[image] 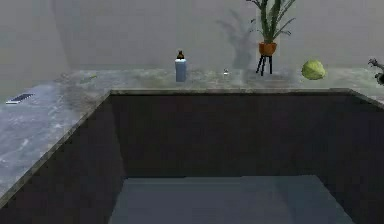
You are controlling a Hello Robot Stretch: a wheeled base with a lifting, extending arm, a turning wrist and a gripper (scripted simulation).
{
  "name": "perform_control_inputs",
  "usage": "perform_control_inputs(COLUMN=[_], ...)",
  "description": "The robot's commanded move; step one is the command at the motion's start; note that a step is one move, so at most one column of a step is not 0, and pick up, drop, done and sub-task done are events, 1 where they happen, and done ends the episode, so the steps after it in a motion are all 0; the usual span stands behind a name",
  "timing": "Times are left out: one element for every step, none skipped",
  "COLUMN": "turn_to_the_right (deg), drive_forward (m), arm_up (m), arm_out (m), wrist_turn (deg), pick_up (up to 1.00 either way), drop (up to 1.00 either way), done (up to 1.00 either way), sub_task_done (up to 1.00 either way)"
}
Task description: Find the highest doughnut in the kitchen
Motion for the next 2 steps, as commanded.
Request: perform_control_inputs(turn_to_the_right=[0.0, -3.0], drive_forward=[0.85, 0.00], arm_up=[0.00, 0.00], arm_out=[0.00, 0.00], wrist_turn=[0.0, 0.0], pick_up=[0.00, 0.00], drop=[0.00, 0.00], done=[0.00, 0.00], sub_task_done=[0.00, 0.00])
